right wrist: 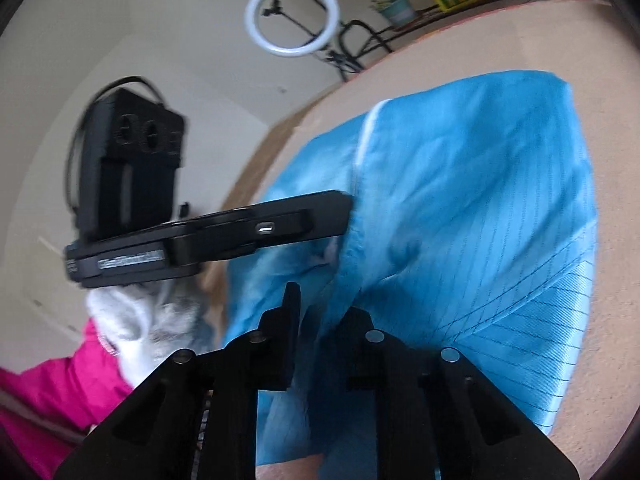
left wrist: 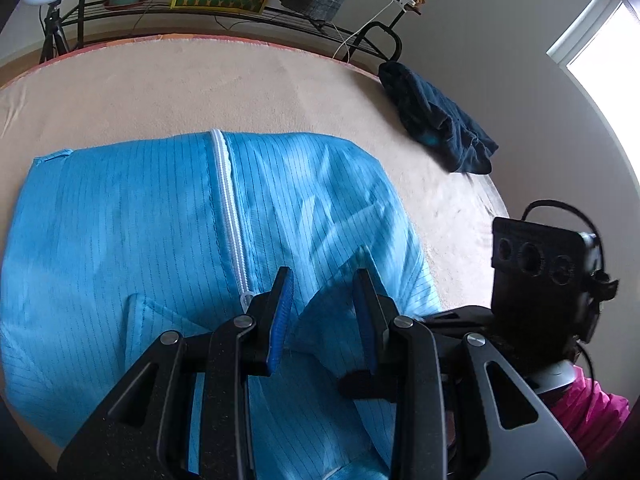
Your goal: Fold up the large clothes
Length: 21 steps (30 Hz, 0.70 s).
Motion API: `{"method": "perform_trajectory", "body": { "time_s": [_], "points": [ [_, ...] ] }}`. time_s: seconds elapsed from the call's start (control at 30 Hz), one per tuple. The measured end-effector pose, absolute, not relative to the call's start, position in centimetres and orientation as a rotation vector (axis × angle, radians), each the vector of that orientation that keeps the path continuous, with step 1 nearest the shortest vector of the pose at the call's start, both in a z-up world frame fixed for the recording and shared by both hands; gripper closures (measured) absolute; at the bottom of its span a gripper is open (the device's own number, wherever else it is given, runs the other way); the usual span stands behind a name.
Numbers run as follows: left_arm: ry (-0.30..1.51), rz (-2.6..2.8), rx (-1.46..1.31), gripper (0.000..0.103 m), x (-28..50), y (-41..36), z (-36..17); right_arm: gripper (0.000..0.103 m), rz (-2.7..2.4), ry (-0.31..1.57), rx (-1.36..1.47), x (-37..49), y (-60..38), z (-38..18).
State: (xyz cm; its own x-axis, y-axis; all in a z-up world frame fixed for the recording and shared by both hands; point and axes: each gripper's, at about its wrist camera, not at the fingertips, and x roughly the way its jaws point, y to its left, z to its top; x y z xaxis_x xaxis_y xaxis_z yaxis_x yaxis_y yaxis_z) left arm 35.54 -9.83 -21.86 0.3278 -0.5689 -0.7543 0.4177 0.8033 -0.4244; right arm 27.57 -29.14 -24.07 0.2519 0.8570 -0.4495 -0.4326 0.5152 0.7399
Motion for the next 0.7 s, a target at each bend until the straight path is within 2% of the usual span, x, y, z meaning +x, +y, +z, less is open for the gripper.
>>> {"method": "perform_trajectory", "body": {
  "time_s": [0.3, 0.53, 0.7],
  "points": [
    [1.055, -0.573, -0.068, 0.072, 35.6, -10.3, -23.0, 0.094, 0.808, 1.07, 0.49, 27.3, -31.1, -24.6],
    [0.972, -0.644, -0.126, 0.072, 31.0, -6.0, -18.9, 0.092, 0.745, 0.967, 0.444, 24.6, -32.9, -21.0],
    [1.046, -0.722, -0.142, 0.072, 26.9, -6.1, -21.7, 0.092, 0.733, 0.929, 0.428, 25.2, -31.0, -19.0]
  ]
}}
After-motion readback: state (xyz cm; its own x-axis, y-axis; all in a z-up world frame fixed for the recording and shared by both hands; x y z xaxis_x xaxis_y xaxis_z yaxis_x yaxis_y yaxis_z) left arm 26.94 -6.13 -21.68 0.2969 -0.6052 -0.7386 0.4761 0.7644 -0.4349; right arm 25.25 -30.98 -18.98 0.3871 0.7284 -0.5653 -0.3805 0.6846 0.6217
